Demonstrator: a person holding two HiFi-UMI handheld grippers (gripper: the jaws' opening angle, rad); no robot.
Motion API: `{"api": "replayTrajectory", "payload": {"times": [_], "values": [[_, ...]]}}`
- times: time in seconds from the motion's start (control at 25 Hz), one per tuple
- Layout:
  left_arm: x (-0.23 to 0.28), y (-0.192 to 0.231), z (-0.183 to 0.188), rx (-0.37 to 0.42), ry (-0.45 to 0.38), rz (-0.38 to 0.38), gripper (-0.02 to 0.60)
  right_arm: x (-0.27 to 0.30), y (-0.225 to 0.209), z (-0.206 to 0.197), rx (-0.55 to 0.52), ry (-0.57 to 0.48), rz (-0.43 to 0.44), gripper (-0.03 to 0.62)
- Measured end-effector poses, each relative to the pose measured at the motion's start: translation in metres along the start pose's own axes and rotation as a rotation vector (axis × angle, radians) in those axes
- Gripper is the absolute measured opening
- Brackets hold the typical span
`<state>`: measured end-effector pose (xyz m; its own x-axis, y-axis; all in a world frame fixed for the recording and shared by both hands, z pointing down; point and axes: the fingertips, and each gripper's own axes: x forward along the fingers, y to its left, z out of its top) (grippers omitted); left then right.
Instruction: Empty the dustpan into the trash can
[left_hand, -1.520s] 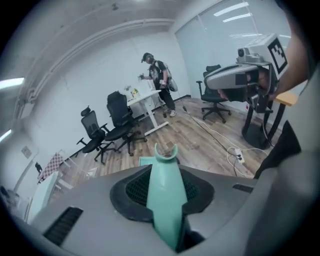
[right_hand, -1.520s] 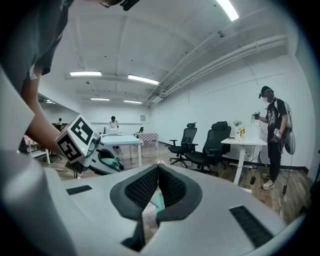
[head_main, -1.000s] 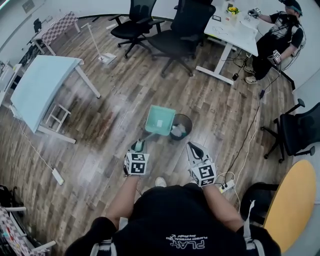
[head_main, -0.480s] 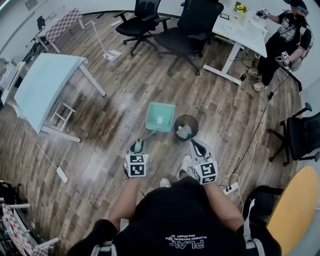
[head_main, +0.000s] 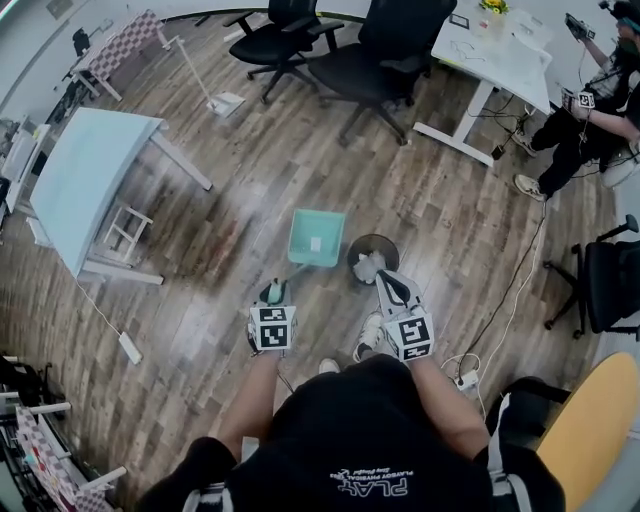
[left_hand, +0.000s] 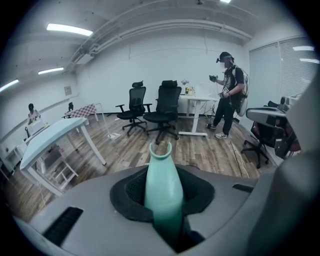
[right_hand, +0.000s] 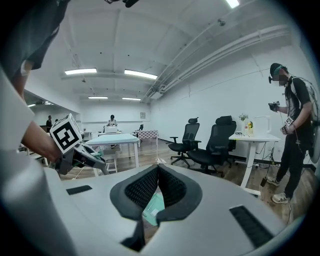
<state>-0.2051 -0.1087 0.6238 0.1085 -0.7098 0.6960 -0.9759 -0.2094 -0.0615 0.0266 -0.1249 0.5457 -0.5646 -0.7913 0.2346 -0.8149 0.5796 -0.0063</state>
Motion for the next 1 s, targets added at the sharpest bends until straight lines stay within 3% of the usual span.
{"api": "replayTrajectory", "payload": {"times": [0.44, 0.8, 1.0], "values": [[0.084, -0.014, -0.004, -0.016, 0.135, 0.024, 0.103, 0.045, -0.069, -0.021, 0.024, 0.034, 0.056, 0.023], [0.146, -0.006, -0.018, -0.018, 0.204, 0.013, 0.103, 0.075, -0.083, -0.052, 0.055, 0.127, 0.072, 0.023], [0.183, 0.001, -0.027, -0.027, 0.236, -0.001, 0.103, 0.096, -0.089, -0.065, 0.097, 0.170, 0.035, 0.023]]}}
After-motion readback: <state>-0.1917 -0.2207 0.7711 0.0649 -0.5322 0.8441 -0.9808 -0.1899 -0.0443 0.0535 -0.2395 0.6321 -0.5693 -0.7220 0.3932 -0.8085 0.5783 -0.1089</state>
